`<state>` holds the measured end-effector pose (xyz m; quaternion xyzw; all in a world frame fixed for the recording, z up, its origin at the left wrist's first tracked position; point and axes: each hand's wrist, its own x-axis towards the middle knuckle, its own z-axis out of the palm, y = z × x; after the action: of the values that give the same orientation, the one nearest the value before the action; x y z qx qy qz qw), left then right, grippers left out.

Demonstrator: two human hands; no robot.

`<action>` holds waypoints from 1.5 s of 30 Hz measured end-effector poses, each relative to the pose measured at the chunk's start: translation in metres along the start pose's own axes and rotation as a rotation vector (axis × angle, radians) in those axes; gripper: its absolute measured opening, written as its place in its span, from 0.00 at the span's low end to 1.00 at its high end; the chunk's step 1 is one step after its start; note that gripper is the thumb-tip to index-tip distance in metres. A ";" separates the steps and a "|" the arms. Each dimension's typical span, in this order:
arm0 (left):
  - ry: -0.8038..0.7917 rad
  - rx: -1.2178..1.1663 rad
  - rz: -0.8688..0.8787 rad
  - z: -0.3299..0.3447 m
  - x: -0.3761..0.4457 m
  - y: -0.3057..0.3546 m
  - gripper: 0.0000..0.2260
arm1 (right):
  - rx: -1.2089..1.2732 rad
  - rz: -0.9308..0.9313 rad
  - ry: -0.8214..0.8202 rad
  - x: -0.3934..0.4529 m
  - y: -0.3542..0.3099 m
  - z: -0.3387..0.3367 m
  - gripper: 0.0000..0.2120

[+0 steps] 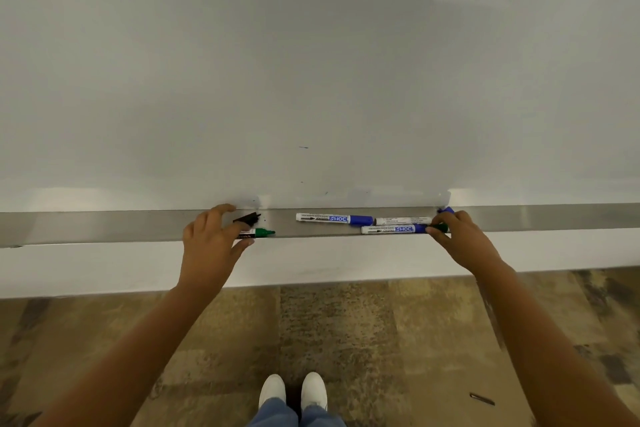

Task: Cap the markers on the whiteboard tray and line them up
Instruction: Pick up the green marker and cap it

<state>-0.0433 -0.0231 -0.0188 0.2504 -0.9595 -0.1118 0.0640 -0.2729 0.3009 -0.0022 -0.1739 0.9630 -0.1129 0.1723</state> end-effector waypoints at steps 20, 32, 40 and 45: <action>-0.082 -0.017 0.010 -0.011 0.018 -0.005 0.09 | 0.923 0.103 0.123 -0.017 -0.025 -0.010 0.05; 0.016 -0.501 0.165 -0.050 -0.020 0.069 0.14 | 1.267 -0.131 -0.185 -0.084 -0.145 -0.006 0.06; -0.032 -0.481 0.219 -0.048 -0.025 0.072 0.23 | 0.845 -0.346 -0.110 -0.096 -0.164 -0.005 0.05; -0.031 -0.485 0.208 -0.052 -0.028 0.069 0.20 | 0.851 -0.312 0.008 -0.096 -0.156 -0.009 0.04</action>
<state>-0.0420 0.0395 0.0465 0.1259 -0.9262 -0.3350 0.1188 -0.1457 0.1955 0.0771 -0.2302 0.7937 -0.5241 0.2059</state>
